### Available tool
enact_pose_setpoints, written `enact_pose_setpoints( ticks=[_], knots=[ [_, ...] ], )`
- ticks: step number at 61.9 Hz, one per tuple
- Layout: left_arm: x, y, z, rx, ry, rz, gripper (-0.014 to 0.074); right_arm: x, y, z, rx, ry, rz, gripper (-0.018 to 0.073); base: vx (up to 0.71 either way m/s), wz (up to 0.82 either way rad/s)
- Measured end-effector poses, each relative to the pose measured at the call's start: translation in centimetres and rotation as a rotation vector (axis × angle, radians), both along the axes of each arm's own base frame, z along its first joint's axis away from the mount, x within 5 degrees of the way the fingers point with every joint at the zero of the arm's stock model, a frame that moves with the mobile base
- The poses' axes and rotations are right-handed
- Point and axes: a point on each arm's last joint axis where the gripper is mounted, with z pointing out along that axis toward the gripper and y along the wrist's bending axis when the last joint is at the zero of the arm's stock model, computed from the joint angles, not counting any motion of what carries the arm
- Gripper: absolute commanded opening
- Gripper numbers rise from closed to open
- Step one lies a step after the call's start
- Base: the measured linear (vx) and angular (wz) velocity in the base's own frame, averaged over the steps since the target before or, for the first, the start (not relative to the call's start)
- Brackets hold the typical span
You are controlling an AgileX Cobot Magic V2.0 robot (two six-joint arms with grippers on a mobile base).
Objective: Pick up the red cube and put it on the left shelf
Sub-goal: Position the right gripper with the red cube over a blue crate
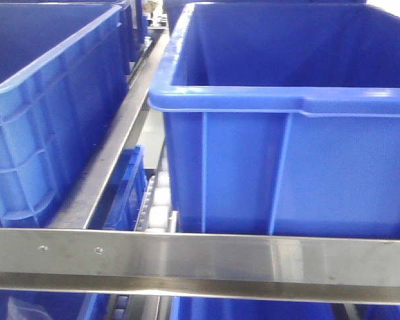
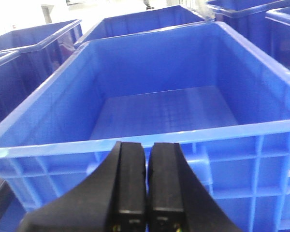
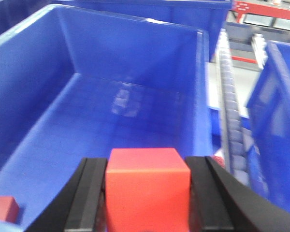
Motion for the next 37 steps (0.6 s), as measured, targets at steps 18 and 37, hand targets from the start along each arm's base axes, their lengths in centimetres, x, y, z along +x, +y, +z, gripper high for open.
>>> enact_pose_setpoints(
  ticks=[18,37],
  knots=[
    [0.0,0.0,0.0,0.0,0.0,0.0,0.0106,0.0,0.0,0.0,0.0,0.0,0.0,0.0059,0.01,0.08],
    [0.0,0.0,0.0,0.0,0.0,0.0,0.0106,0.0,0.0,0.0,0.0,0.0,0.0,0.0059,0.0,0.0]
  ],
)
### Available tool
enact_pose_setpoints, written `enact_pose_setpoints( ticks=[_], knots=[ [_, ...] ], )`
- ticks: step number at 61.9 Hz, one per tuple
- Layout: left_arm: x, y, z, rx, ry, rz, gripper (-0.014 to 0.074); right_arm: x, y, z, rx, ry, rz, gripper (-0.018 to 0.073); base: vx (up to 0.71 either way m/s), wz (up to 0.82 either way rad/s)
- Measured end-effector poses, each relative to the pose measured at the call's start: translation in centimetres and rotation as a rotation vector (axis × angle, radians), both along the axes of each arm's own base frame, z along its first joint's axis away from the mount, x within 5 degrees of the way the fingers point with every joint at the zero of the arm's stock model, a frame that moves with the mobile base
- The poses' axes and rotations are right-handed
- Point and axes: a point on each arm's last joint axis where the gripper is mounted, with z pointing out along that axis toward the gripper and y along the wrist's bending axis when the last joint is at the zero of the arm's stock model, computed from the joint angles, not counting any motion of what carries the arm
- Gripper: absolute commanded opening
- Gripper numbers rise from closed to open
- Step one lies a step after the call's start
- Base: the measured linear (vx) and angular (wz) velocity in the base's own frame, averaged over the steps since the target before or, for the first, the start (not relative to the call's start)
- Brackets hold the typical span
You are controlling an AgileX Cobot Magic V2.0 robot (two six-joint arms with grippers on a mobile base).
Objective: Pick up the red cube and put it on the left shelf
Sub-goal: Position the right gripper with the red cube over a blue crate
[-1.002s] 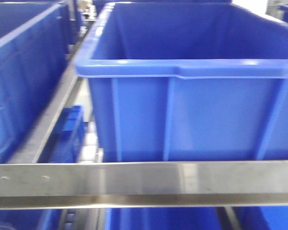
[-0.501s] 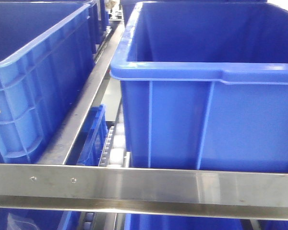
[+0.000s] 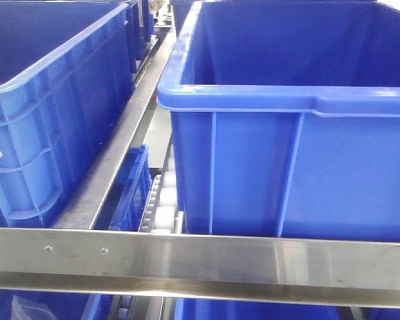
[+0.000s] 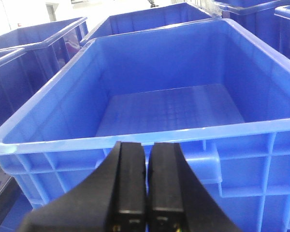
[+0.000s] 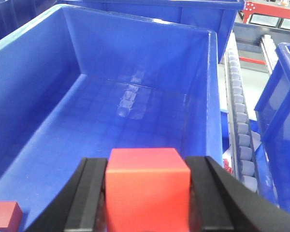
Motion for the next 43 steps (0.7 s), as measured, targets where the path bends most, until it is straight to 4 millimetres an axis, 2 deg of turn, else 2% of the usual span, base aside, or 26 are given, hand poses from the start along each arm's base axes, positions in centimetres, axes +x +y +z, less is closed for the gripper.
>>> enact_pose_setpoints(
  ticks=[43],
  knots=[
    [0.0,0.0,0.0,0.0,0.0,0.0,0.0106,0.0,0.0,0.02,0.0,-0.002,0.0,0.0059,0.0,0.0]
  ],
)
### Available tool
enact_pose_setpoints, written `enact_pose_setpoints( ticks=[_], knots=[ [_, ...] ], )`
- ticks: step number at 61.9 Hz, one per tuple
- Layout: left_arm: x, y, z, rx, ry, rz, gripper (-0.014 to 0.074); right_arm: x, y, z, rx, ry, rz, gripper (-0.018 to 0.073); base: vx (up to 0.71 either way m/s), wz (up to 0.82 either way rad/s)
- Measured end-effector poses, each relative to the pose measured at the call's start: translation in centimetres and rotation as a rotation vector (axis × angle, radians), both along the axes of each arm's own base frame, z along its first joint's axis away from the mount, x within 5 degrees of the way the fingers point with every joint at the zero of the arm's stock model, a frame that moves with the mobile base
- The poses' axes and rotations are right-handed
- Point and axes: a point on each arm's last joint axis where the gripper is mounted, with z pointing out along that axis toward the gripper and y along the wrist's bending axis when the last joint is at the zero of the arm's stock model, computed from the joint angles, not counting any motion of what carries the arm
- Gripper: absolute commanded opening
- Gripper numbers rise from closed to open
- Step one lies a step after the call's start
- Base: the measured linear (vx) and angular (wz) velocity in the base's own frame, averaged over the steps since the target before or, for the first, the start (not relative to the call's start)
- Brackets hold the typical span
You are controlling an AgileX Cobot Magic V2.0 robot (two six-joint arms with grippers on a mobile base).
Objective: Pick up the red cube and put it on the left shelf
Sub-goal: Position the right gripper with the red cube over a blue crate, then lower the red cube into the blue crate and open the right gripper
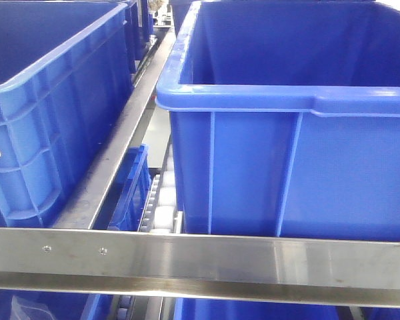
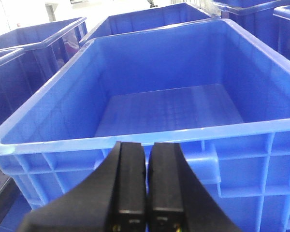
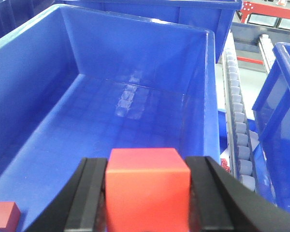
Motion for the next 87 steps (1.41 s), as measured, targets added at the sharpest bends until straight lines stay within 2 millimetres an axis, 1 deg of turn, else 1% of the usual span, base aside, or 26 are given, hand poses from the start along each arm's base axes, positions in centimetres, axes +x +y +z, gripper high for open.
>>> enact_pose_setpoints(
  ticks=[7,15,24,28,32,33,36,39,43,45,46,50,54,60,66,77,80,83,85,87],
  knots=[
    [0.0,0.0,0.0,0.0,0.0,0.0,0.0106,0.6,0.1,0.3,0.001,-0.008,0.006,0.0059,0.0,0.0],
    [0.0,0.0,0.0,0.0,0.0,0.0,0.0106,3.1,0.5,0.7,-0.006,0.046,0.009,0.0059,0.0,0.0],
    [0.0,0.0,0.0,0.0,0.0,0.0,0.0106,7.6,1.1,1.6,-0.016,0.121,0.01,0.006,0.0,0.0],
    [0.0,0.0,0.0,0.0,0.0,0.0,0.0106,10.2,1.6,1.3,-0.022,0.168,0.017,0.0061,0.0,0.0],
    [0.0,0.0,0.0,0.0,0.0,0.0,0.0106,12.2,2.2,1.3,-0.028,0.197,0.03,0.0071,0.0,0.0],
    [0.0,0.0,0.0,0.0,0.0,0.0,0.0106,12.7,2.4,1.6,-0.028,0.194,0.034,0.0078,0.0,0.0],
    [0.0,0.0,0.0,0.0,0.0,0.0,0.0106,14.5,3.2,1.2,-0.035,0.229,0.052,0.0123,0.0,0.0],
    [0.0,0.0,0.0,0.0,0.0,0.0,0.0106,15.7,3.9,1.0,-0.041,0.251,0.067,0.0197,0.0,0.0],
    [0.0,0.0,0.0,0.0,0.0,0.0,0.0106,17.3,5.0,0.6,-0.05,0.282,0.089,0.0306,0.0,0.0],
    [0.0,0.0,0.0,0.0,0.0,0.0,0.0106,18.1,5.5,0.3,-0.054,0.294,0.101,0.0379,0.0,0.0],
    [0.0,0.0,0.0,0.0,0.0,0.0,0.0106,18.3,5.7,0.2,-0.056,0.298,0.105,0.0422,0.0,0.0],
    [0.0,0.0,0.0,0.0,0.0,0.0,0.0106,19.4,6.5,-0.4,-0.063,0.321,0.121,0.0524,0.0,0.0],
    [0.0,0.0,0.0,0.0,0.0,0.0,0.0106,20.1,7.0,-1.1,-0.068,0.34,0.129,0.0569,0.0,0.0],
    [0.0,0.0,0.0,0.0,0.0,0.0,0.0106,20.8,7.3,-2.1,-0.075,0.37,0.133,0.0561,0.0,0.0],
    [0.0,0.0,0.0,0.0,0.0,0.0,0.0106,21.1,7.5,-2.7,-0.079,0.387,0.135,0.0561,0.0,0.0],
    [0.0,0.0,0.0,0.0,0.0,0.0,0.0106,21.1,7.5,-2.7,-0.079,0.387,0.135,0.0554,0.0,0.0],
    [0.0,0.0,0.0,0.0,0.0,0.0,0.0106,21.1,7.5,-2.7,-0.079,0.388,0.135,0.0515,0.0,0.0],
    [0.0,0.0,0.0,0.0,0.0,0.0,0.0106,21.0,7.4,-2.6,-0.08,0.39,0.134,0.044,0.0,0.0],
    [0.0,0.0,0.0,0.0,0.0,0.0,0.0106,20.9,7.4,-2.4,-0.079,0.384,0.133,0.0382,0.0,0.0],
    [0.0,0.0,0.0,0.0,0.0,0.0,0.0106,20.8,7.4,-2.2,-0.078,0.381,0.132,0.0294,0.0,0.0]
  ],
)
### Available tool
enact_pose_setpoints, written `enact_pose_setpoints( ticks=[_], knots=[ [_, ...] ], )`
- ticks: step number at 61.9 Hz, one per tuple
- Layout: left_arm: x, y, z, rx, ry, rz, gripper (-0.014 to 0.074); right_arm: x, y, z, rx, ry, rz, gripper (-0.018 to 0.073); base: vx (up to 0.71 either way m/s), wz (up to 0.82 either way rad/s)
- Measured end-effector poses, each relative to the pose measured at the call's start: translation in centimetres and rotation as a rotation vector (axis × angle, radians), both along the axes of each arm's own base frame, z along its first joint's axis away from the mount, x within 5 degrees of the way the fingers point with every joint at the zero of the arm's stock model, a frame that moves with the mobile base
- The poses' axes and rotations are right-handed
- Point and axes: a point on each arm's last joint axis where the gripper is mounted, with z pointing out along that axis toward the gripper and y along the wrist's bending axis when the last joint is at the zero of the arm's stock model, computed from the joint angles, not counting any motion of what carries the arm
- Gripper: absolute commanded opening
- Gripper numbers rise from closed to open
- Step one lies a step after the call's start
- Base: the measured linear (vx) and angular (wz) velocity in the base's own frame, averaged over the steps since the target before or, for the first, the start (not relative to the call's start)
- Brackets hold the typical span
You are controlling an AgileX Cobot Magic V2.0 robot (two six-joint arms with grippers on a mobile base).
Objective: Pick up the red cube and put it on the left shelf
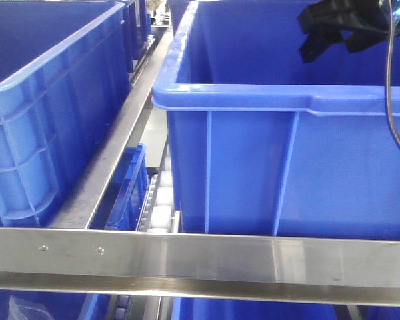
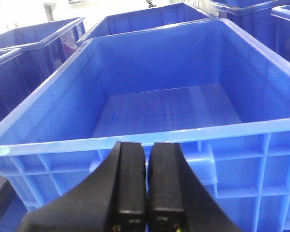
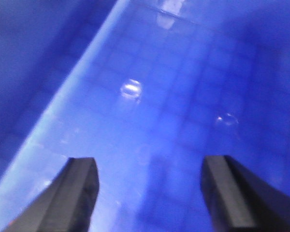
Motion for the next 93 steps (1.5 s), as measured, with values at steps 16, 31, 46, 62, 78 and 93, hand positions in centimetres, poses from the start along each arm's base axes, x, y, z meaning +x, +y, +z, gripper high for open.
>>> enact_pose_setpoints(
  ticks=[16,31,46,62,78,93],
  knots=[
    [0.0,0.0,0.0,0.0,0.0,0.0,0.0106,-4.5,-1.5,3.0,0.03,-0.107,-0.008,0.0052,-0.01,-0.05],
    [0.0,0.0,0.0,0.0,0.0,0.0,0.0106,-11.7,-4.6,3.0,0.065,-0.248,-0.051,0.0052,0.0,0.0],
    [0.0,0.0,0.0,0.0,0.0,0.0,0.0106,-19.3,-7.2,1.7,0.083,-0.408,-0.123,0.0052,0.0,0.0],
    [0.0,0.0,0.0,0.0,0.0,0.0,0.0106,-22.1,-7.7,0.6,0.091,-0.479,-0.141,0.0051,0.0,0.0],
    [0.0,0.0,0.0,0.0,0.0,0.0,0.0106,-22.2,-7.7,0.6,0.091,-0.476,-0.142,0.0051,0.0,0.0],
    [0.0,0.0,0.0,0.0,0.0,0.0,0.0106,-22.2,-7.7,0.6,0.091,-0.476,-0.142,0.005,0.0,0.0]
  ],
)
